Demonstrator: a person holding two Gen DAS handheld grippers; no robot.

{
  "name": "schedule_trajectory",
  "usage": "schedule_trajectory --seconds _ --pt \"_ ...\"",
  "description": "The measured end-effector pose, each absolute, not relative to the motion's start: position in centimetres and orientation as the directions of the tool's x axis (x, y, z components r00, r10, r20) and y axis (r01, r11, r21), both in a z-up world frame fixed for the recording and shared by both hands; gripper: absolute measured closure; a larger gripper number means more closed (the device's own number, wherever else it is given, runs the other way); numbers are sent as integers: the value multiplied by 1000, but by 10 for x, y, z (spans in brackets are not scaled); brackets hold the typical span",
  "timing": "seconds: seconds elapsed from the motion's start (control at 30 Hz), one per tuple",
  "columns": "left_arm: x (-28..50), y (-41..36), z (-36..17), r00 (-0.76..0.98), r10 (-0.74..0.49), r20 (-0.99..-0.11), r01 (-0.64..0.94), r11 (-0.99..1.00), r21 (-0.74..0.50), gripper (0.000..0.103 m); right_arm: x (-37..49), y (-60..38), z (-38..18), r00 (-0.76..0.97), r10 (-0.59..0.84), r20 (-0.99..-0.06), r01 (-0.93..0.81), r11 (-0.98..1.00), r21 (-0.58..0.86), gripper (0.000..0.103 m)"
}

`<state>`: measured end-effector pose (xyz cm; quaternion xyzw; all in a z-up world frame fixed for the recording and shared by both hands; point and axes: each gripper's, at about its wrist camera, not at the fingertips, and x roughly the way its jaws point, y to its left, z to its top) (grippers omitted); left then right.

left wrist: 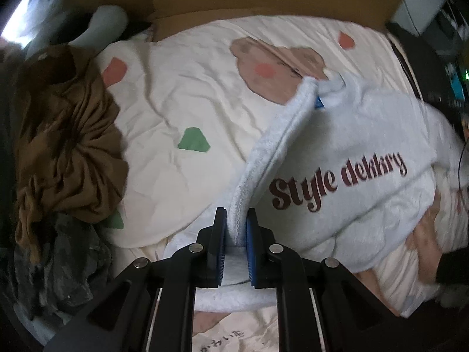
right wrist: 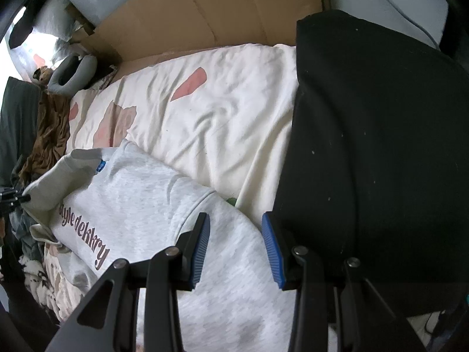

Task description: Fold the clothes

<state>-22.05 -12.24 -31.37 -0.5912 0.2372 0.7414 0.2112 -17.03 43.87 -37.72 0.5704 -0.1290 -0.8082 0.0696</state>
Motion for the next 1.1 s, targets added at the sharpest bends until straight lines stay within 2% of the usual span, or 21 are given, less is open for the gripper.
schedule_trajectory --seconds 0.47,0.57,0.77,1.1 --pt "-227 -131 -315 -221 60 -974 -568 -819 79 91 -209 417 -378 -328 -297 -897 89 -955 283 68" --pt "-228 -132 -316 -218 70 -974 -568 -820 68 91 -221 407 -390 -310 -291 -905 101 -957 273 68" --pt "-230 -137 -319 -195 101 -976 -553 -833 24 91 -229 393 -415 -279 -255 -926 127 -966 227 75" --pt "-231 -141 -327 -166 132 -977 -538 -843 -23 91 -210 378 -434 -240 -218 -946 182 -967 177 76"
